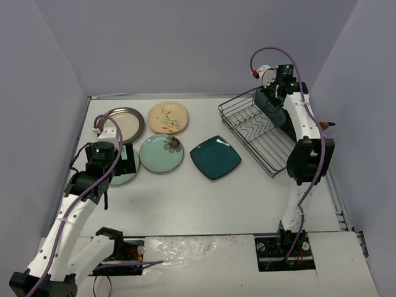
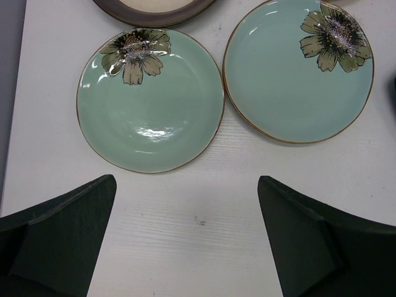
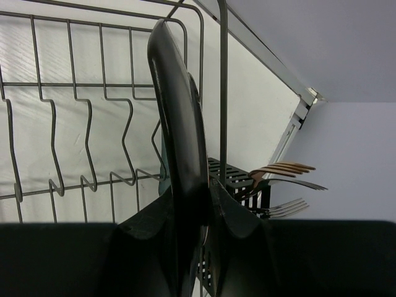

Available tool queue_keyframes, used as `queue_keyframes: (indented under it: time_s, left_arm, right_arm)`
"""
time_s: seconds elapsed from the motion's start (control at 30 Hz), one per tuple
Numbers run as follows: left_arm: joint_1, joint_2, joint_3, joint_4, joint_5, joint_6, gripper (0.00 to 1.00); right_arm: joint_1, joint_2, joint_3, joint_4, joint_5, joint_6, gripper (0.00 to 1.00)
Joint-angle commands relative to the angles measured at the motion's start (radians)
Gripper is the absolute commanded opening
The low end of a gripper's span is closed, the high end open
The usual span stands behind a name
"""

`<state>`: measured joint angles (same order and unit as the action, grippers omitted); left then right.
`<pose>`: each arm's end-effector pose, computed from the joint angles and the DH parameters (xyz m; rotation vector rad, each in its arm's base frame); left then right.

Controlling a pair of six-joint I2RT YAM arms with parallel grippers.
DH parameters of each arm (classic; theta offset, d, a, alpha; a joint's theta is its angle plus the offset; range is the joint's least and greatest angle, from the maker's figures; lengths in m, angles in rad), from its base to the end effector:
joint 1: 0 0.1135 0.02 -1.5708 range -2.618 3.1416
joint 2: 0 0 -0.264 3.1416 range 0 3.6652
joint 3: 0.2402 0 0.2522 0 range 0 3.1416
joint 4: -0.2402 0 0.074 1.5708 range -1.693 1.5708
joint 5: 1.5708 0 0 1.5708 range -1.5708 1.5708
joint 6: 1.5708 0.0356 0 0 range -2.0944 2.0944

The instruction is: Load the plates into the dish rack

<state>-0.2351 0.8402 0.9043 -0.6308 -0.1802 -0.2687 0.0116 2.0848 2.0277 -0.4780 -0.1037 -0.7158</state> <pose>0.1731 -0.0349 0.3272 -0.1412 2.1243 -0.1049 0.4918 0.0094 0.3335 -0.8117 1.9566 -0.3129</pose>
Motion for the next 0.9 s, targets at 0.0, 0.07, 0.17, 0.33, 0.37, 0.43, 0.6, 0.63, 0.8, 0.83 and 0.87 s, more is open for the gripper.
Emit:
queue_keyframes:
  time_s: [0.0, 0.07, 0.17, 0.33, 0.37, 0.43, 0.6, 0.63, 0.8, 0.83, 0.87]
  left_arm:
    - [0.007, 0.01, 0.028, 0.043, 0.006, 0.014, 0.97]
    - [0.007, 0.01, 0.028, 0.043, 0.007, 0.015, 0.97]
    - [0.007, 0.014, 0.03, 0.04, 0.008, 0.016, 0.97]
    - [0.007, 0.023, 0.031, 0.038, 0.014, 0.016, 0.97]
    - [0.007, 0.025, 0.031, 0.037, 0.015, 0.016, 0.97]
    - [0.007, 0.026, 0.031, 0.036, 0.015, 0.016, 0.97]
    - [0.007, 0.029, 0.031, 0.033, 0.015, 0.015, 0.97]
    - [0.007, 0.029, 0.031, 0.033, 0.015, 0.014, 0.97]
    - [0.008, 0.03, 0.031, 0.03, 0.015, 0.014, 0.97]
    - [0.008, 0.03, 0.031, 0.03, 0.015, 0.015, 0.97]
    - [0.008, 0.03, 0.031, 0.031, 0.015, 0.016, 0.97]
  right_arm:
    - [-0.006, -0.002, 0.072, 0.124, -0.018, -0.008, 0.0]
    - [-0.007, 0.003, 0.068, 0.124, -0.02, -0.008, 0.0]
    - [-0.006, 0.013, 0.066, 0.124, -0.01, -0.011, 0.0]
    - [-0.007, 0.03, 0.062, 0.126, 0.0, -0.004, 0.02]
    - [-0.007, 0.037, 0.062, 0.127, 0.001, 0.0, 0.05]
    - [-0.007, 0.042, 0.062, 0.127, 0.003, 0.011, 0.08]
    - [-0.007, 0.049, 0.076, 0.126, 0.026, 0.027, 0.26]
    - [-0.007, 0.052, 0.081, 0.125, 0.036, 0.03, 0.27]
    - [-0.033, 0.055, 0.09, 0.13, 0.061, 0.052, 0.3]
    - [-0.035, 0.055, 0.092, 0.13, 0.061, 0.056, 0.33]
    - [-0.035, 0.055, 0.094, 0.131, 0.062, 0.06, 0.36]
